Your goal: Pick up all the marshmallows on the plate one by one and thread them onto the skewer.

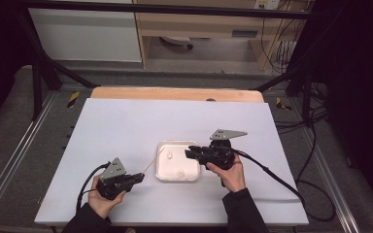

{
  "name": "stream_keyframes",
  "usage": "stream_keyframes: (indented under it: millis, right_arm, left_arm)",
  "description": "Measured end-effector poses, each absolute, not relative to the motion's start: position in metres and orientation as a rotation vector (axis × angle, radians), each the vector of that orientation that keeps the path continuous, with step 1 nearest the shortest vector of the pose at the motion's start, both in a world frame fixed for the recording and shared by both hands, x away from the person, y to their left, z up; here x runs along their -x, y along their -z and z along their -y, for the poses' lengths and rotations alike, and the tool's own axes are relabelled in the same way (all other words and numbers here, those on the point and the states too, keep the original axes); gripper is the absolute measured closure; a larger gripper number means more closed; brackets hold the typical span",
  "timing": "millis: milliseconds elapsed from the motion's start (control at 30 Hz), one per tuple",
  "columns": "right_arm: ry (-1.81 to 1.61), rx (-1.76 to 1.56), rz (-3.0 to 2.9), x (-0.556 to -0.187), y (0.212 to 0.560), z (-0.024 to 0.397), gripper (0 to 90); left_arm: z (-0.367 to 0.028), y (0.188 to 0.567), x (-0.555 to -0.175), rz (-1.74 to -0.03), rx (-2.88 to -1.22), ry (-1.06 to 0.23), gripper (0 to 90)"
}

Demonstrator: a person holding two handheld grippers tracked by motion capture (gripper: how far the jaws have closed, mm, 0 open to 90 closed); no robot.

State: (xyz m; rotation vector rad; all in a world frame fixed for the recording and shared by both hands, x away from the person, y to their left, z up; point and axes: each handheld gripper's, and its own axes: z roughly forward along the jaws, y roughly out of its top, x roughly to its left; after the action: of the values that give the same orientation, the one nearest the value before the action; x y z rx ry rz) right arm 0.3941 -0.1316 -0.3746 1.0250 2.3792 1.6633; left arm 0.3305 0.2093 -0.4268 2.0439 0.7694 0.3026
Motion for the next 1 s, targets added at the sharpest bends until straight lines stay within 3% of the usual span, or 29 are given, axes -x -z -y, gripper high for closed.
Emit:
stream_keyframes:
  millis: [1000]
  right_arm:
    - [-1.924,-1.092,-2.358,-0.419,0.375,0.099,72.7]
  left_arm:
    - [-0.202,0.426,-0.327,-0.732,-2.045,-0.306,88.7]
